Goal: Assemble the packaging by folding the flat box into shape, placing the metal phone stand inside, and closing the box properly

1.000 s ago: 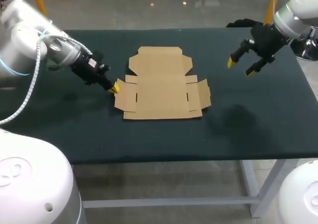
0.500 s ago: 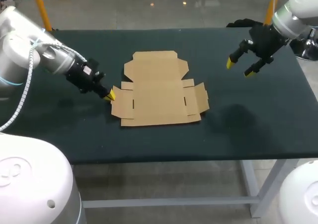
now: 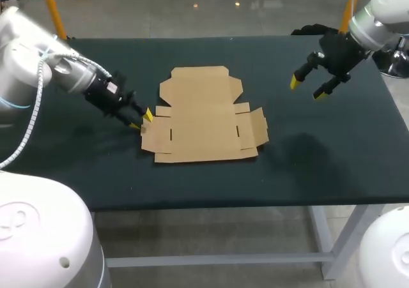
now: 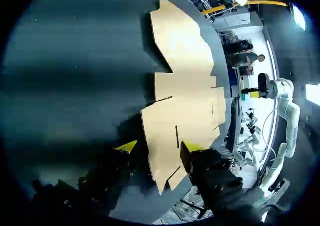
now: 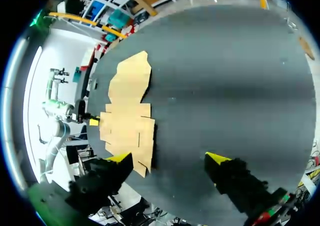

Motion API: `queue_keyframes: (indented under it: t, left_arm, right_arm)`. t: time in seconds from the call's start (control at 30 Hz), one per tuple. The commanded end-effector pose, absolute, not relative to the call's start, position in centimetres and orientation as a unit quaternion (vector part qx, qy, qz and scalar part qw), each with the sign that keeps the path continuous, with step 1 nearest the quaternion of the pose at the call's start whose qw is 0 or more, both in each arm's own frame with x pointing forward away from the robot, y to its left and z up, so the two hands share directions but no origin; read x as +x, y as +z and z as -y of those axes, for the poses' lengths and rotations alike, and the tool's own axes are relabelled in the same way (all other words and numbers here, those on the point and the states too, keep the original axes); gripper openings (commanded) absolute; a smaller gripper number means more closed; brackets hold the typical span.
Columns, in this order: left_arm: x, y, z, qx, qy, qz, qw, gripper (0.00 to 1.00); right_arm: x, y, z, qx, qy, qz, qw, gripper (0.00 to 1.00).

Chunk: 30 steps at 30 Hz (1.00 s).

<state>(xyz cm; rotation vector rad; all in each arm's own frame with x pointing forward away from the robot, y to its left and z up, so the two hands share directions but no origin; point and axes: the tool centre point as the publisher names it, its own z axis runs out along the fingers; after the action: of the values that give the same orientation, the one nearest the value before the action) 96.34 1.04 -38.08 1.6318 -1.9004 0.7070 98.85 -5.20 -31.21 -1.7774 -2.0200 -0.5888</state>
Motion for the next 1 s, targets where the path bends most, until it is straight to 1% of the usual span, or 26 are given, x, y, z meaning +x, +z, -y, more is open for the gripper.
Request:
queue_keyframes:
  t: [0.03,0.1,0.13,0.17,0.2,0.27,0.3,0.37,0.4,0.43,0.5,0.53,0.57,0.6,1.0]
  left_arm:
    - [97.8,-38.3,-0.9,0.603,0.252,0.706,0.273,1.00]
    - [98.2,-38.4,-0.9,0.602,0.252,0.706,0.275,1.00]
    - [98.4,-38.5,-0.9,0.602,0.252,0.705,0.277,0.96]
    - [98.6,-38.6,-0.9,0.602,0.253,0.704,0.279,0.84]
    - [98.7,-38.7,-0.9,0.599,0.255,0.705,0.283,0.75]
    - [98.8,-38.9,-0.9,0.595,0.255,0.708,0.283,0.66]
    - [98.8,-38.9,-0.8,0.592,0.256,0.709,0.284,0.54]
    - [98.9,-39.1,-0.7,0.587,0.258,0.713,0.283,0.41]
    - [98.8,-39.1,-0.7,0.586,0.259,0.713,0.284,0.37]
    - [98.9,-39.2,-0.6,0.586,0.258,0.714,0.283,0.36]
    - [99.0,-39.3,-0.5,0.586,0.256,0.715,0.282,0.40]
    - [99.0,-39.4,-0.5,0.588,0.254,0.715,0.281,0.36]
    - [99.0,-39.4,-0.5,0.589,0.254,0.714,0.280,0.14]
    - [99.0,-39.4,-0.5,0.590,0.255,0.714,0.279,0.00]
    - [97.4,-38.9,-0.5,0.573,0.262,0.720,0.291,0.00]
  right_arm:
    - [99.1,-31.2,5.4,-0.632,-0.207,0.720,0.198,1.00]
    - [99.1,-31.2,5.5,-0.632,-0.207,0.720,0.198,1.00]
    - [99.1,-31.2,5.5,-0.632,-0.207,0.720,0.198,1.00]
    - [99.0,-31.2,5.5,-0.632,-0.207,0.720,0.198,1.00]
    - [99.0,-31.3,5.6,-0.632,-0.207,0.720,0.198,1.00]
    - [99.0,-31.3,5.6,-0.633,-0.207,0.719,0.199,1.00]
    - [99.1,-31.3,5.6,-0.633,-0.207,0.719,0.199,1.00]
    - [99.1,-31.4,5.6,-0.632,-0.207,0.719,0.201,1.00]
    - [99.1,-31.4,5.6,-0.632,-0.207,0.719,0.201,1.00]
    - [99.2,-31.4,5.6,-0.632,-0.207,0.719,0.201,1.00]
    - [99.2,-31.5,5.5,-0.631,-0.207,0.720,0.202,1.00]
    - [99.3,-31.5,5.5,-0.631,-0.206,0.720,0.202,1.00]
    - [99.3,-31.5,5.4,-0.630,-0.206,0.720,0.203,1.00]
    - [99.3,-31.5,5.4,-0.630,-0.206,0.721,0.203,1.00]
    - [99.3,-31.6,5.4,-0.631,-0.206,0.720,0.204,1.00]
